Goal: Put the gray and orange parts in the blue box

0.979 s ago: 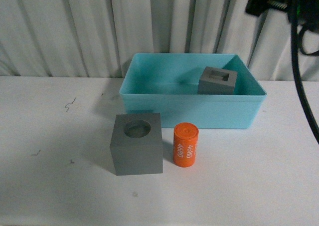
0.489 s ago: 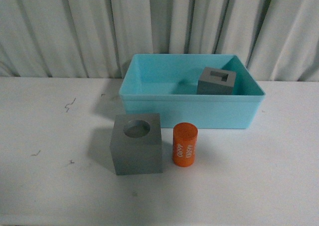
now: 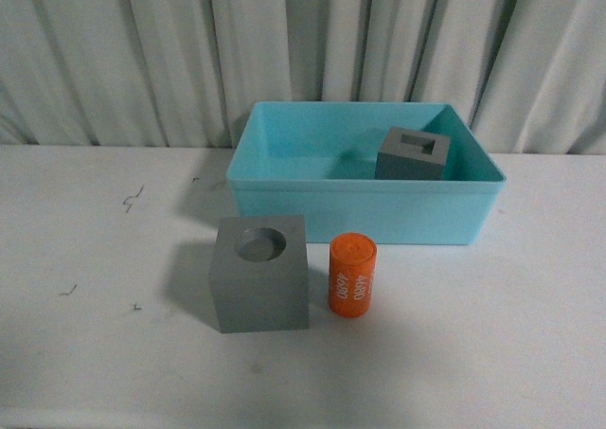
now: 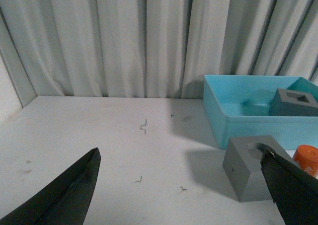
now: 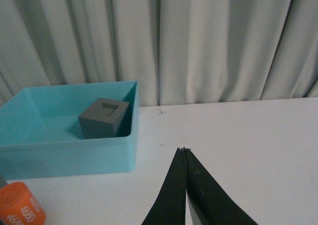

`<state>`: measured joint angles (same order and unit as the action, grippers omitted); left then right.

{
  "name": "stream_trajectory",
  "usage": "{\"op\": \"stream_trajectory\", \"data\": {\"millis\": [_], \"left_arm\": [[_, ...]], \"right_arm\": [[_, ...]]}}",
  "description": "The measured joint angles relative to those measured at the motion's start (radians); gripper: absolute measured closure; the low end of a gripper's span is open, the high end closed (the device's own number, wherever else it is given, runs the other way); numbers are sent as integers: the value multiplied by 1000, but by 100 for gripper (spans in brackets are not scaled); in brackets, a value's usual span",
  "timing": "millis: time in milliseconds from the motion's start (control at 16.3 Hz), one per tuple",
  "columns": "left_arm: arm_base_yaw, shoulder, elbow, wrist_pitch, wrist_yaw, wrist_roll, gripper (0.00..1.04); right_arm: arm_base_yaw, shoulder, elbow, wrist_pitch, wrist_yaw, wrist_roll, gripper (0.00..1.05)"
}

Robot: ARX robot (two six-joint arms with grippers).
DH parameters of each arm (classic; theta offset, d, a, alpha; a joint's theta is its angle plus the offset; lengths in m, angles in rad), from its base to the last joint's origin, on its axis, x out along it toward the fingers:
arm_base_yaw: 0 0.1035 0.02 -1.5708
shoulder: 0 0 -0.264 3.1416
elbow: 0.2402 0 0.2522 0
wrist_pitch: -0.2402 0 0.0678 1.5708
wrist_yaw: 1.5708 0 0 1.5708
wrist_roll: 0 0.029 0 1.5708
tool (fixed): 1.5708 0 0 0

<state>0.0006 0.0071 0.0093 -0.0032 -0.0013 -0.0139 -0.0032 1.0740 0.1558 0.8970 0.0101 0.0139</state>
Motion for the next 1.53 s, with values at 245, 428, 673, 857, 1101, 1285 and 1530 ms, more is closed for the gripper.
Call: {"op": "stream_trajectory", "data": {"millis": [245,428,673,857,1101,1285,1530], "left_arm": [[0,0,0,0,0,0,7],[0,0,0,0,1,0,7],[0,0,0,0,1,0,7],[0,0,0,0,1,0,7],[0,0,0,0,1,0,7],[0,0,0,0,1,0,7],[0,0,0,0,1,0,7]], "right_arm": [[-2,-119,-74,0,-6,-7,103],[-2,-199,-130,-87,-6,-7,103],[-2,-359,-137,-206,-7,-7,103],[-2,-500,-144,-332,-7,-7,103],[-2,-657,-144,-478,-7,-7,103],[-2,-766,-144,-586,-7,-7,103],[-2,-856,-144,-677,-7,-7,103]]}}
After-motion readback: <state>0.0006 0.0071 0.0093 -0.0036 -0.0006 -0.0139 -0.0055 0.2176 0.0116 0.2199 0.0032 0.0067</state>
